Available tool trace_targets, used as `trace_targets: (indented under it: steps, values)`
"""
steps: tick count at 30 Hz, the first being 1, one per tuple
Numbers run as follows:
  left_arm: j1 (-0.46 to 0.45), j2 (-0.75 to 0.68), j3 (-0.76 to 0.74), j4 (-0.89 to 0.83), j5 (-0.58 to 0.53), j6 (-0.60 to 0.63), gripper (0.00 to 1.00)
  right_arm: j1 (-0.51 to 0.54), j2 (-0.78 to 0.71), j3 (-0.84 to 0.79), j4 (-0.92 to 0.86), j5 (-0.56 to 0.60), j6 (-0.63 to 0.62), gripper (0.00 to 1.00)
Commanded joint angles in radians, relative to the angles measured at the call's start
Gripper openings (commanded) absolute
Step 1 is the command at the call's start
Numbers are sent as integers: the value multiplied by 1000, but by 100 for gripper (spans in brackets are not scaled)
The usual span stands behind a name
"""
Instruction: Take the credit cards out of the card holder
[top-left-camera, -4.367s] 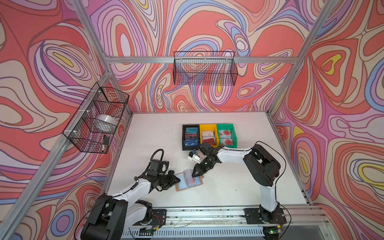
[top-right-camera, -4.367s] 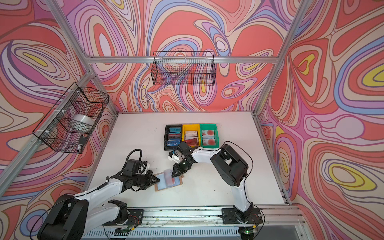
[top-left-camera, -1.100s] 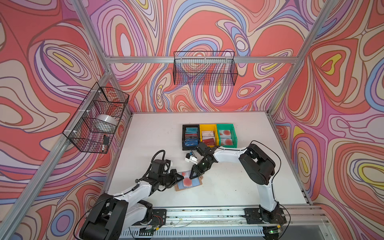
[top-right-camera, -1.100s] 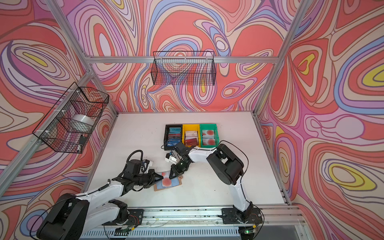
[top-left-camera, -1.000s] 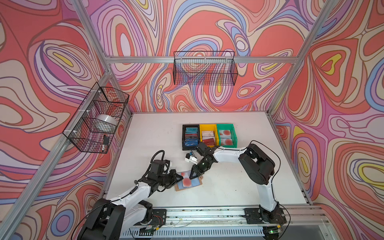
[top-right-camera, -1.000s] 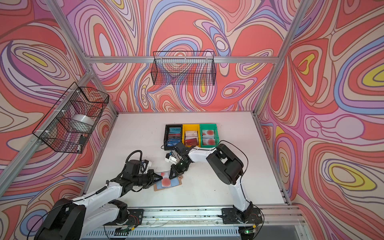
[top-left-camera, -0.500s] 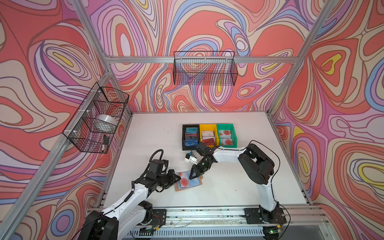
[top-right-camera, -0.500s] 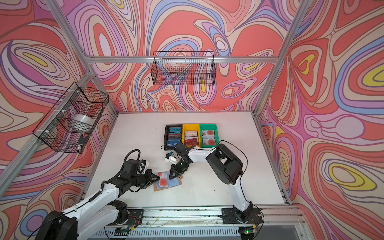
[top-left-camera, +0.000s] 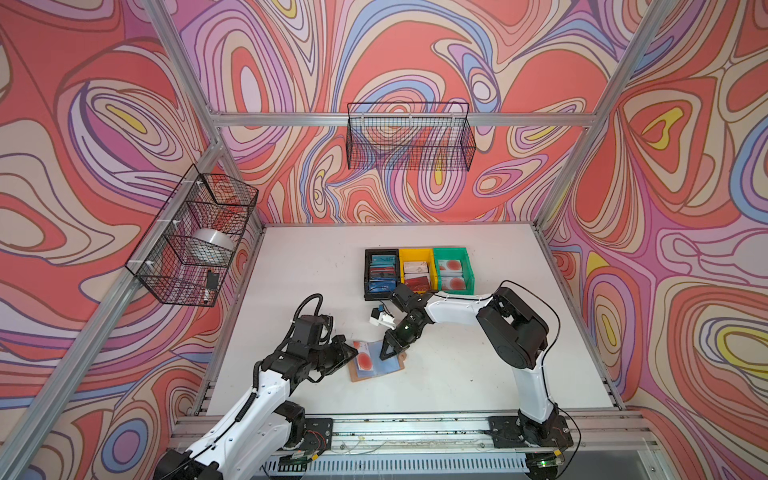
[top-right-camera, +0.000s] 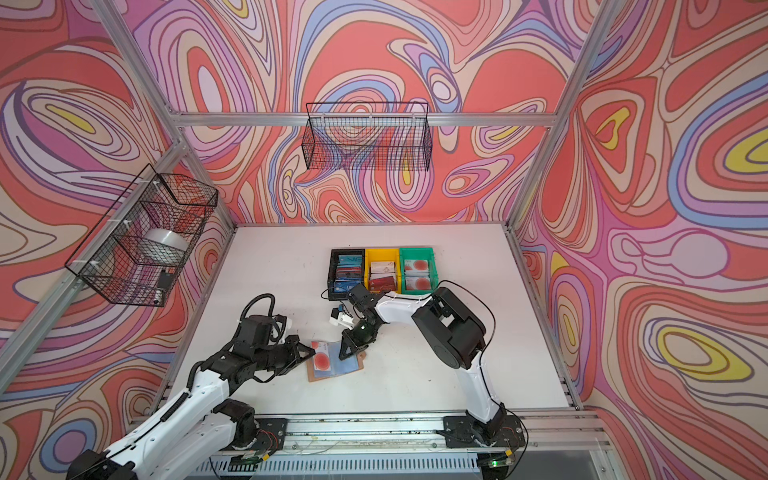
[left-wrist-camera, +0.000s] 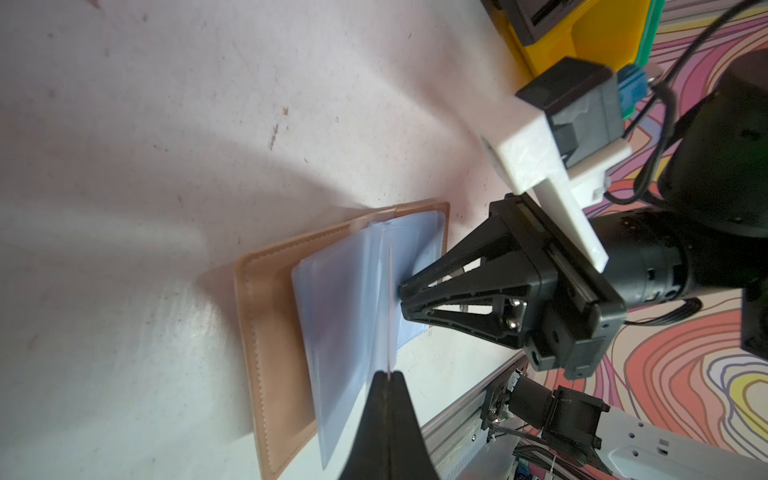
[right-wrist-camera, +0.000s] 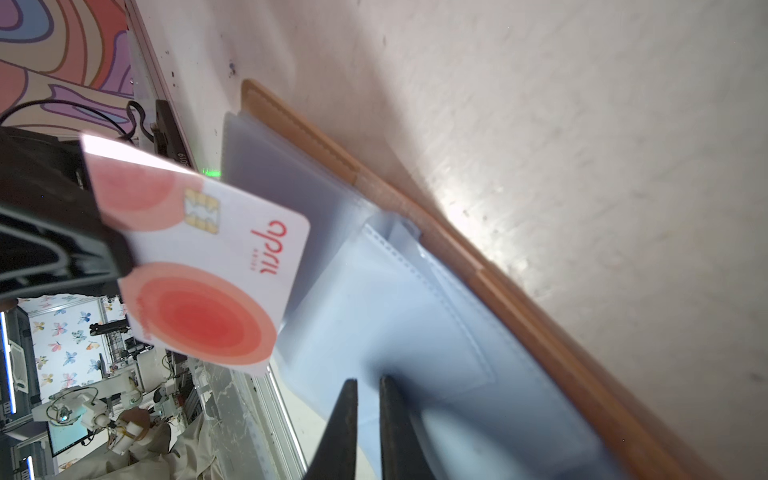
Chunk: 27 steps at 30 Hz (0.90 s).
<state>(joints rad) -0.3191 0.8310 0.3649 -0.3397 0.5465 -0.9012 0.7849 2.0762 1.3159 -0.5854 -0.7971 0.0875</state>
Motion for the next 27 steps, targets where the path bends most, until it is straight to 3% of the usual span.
trace_targets:
  steps: [1,10,18,21,27]
  values:
    - [8,-3,33,34,20,6,0,-12,-40,44,-93,-4,-66,15]
    - [8,17,81,149,85,-7,0,-136,-129,59,-137,-188,-114,18]
    - [6,91,13,528,205,-35,0,-242,-147,54,-35,-443,-64,26]
    - [2,106,-2,640,218,-45,0,-248,-137,68,-46,-464,-72,29]
    - [1,92,-4,659,213,-38,0,-252,-132,66,-65,-460,-88,29]
